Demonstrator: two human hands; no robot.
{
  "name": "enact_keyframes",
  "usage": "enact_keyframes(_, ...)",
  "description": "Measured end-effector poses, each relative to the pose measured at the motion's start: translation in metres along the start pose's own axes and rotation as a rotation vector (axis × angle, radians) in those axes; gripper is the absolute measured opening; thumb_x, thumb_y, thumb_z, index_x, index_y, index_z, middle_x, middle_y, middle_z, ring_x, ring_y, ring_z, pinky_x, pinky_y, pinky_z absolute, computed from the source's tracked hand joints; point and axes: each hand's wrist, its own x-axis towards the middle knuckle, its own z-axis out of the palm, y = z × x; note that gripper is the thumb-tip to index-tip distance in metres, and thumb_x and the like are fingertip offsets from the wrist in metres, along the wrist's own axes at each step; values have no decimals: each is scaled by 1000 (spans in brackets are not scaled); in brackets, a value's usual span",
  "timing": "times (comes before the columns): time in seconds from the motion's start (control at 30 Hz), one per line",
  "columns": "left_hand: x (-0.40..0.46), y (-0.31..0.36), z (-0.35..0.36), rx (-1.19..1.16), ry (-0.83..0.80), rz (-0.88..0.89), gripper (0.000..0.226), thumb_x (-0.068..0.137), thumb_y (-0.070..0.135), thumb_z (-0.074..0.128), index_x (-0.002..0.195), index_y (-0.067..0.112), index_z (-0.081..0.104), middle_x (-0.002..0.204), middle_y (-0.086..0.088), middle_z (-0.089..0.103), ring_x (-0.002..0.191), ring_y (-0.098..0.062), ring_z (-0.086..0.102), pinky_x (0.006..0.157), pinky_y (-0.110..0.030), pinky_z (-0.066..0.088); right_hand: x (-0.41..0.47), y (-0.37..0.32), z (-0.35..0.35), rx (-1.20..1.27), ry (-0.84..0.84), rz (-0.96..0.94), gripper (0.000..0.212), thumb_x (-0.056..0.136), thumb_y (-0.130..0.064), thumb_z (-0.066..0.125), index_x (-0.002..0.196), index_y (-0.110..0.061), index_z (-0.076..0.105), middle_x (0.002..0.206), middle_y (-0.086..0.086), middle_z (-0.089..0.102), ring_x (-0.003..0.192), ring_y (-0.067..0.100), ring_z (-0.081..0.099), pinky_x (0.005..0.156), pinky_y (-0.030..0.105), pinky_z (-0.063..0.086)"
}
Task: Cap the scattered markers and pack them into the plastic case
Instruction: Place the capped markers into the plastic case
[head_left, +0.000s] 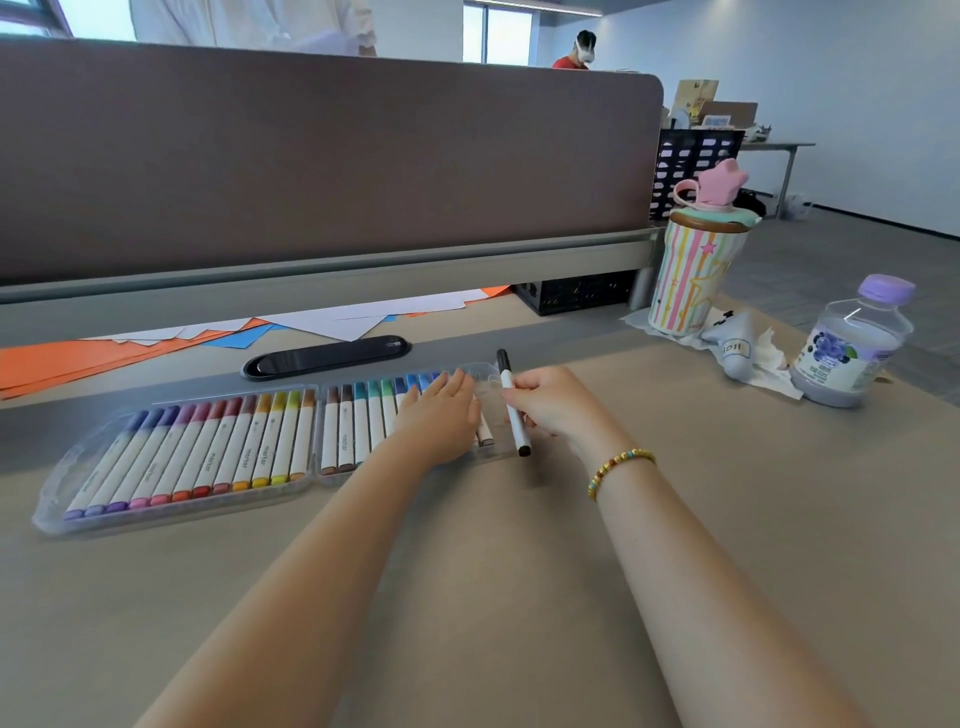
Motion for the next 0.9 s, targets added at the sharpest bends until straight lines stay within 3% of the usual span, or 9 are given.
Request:
enact_keyframes(0.1, -5, -1, 3, -12, 32, 8, 52, 103, 26, 13, 150, 10, 2, 158, -4, -1, 146, -18, 0, 117, -39, 4, 16, -3, 10, -71, 56, -25, 24, 91, -21, 55, 70, -11, 59, 74, 5, 58, 71, 23, 55, 69, 31, 49)
enact_keyframes(0.27, -4, -4, 2, -126, 77, -14, 50, 103, 24, 18, 150, 10, 12, 158, -6, 6, 146, -19, 4, 117, -37, 4, 26, -4, 27, -312, 122, -55, 40, 93, -30, 53, 56, -17, 46, 58, 1, 49, 64, 22, 51, 58, 24, 36)
enact_keyframes(0.4, -5, -4, 1, -166, 112, 4, 47, 102, 22, 21, 148, 10, 23, 157, -7, 14, 145, -20, 11, 117, -38, 8, 24, -7, 40, -515, 235, -107, 36, 97, -36, 43, 91, -12, 70, 91, 7, 67, 94, 27, 58, 70, 27, 37)
enact_keyframes(0.6, -7, -3, 0, -146, 137, 18, 41, 101, 21, 25, 139, 10, 37, 151, -8, 29, 139, -20, 24, 114, -37, 18, 20, -9, 50, -613, 301, -137, 36, 100, -29, 39, 121, -9, 61, 131, 10, 54, 117, 25, 49, 86, 32, 42)
enact_keyframes(0.73, -8, -3, 0, -148, 133, 17, 44, 102, 22, 22, 144, 10, 29, 154, -7, 24, 142, -19, 19, 116, -37, 14, 20, -5, 48, -610, 302, -156, 31, 100, -26, 39, 106, -10, 65, 108, 9, 66, 100, 25, 60, 68, 26, 36)
enact_keyframes(0.9, -10, -3, -2, -146, 117, 15, 47, 102, 21, 21, 148, 11, 22, 157, -6, 16, 144, -19, 12, 116, -36, 10, 22, 7, 43, -663, 351, -281, 33, 100, -28, 39, 95, -17, 69, 95, 7, 67, 94, 26, 57, 68, 26, 30)
